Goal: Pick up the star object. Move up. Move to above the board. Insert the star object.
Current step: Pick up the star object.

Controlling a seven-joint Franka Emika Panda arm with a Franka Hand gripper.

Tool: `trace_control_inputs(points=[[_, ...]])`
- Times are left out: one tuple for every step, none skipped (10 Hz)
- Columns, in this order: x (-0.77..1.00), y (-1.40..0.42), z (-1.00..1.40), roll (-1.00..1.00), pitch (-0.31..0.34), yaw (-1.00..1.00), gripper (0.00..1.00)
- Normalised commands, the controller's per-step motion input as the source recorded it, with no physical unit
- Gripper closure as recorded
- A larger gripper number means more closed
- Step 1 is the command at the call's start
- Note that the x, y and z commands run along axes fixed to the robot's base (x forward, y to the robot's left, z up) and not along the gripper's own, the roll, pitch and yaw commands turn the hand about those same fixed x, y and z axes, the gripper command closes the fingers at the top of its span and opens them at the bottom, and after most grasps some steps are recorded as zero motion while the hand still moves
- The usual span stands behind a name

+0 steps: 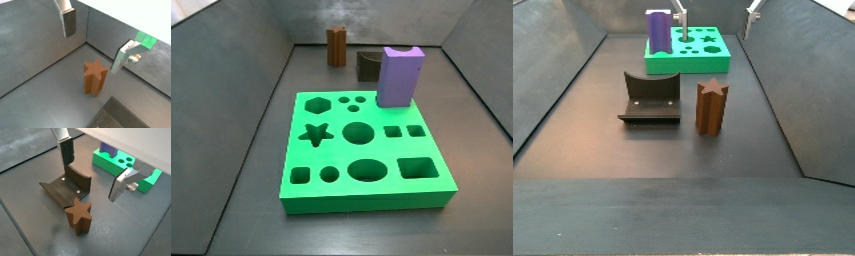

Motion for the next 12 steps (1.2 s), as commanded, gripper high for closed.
trace_control_inputs(points=[[-0.01, 0.29, -0.83, -0.01, -0.107, 0.00, 0.00], [0.00, 0.25, -1.00, 0.00, -0.103, 0.00, 0.00], [0.00, 0.28, -1.00, 0.00, -0.099, 0.00, 0.00], [-0.03, 0.19, -1.00, 0.00, -0.117, 0.00, 0.00], [-0.17, 0.03, -1.00, 0.03, -0.120, 0.00, 0.00], [-0.10, 0.00, -1.00, 0.11, -0.069, 0.00, 0.00], [0.00, 0.00, -0.90, 0.00, -0.179, 0.01, 0.00], [-0.08, 0.04, -0.89, 0.02, -0.187, 0.01, 0.00], [-0.05, 0.06, -0.85, 0.00, -0.206, 0.05, 0.00], [-0.09, 0.05, -0.91, 0.04, -0.181, 0.00, 0.00], [-0.13, 0.08, -0.83, 0.11, -0.146, 0.00, 0.00], [-0.13, 0.21, 0.00, -0.19, -0.080, -0.11, 0.00]])
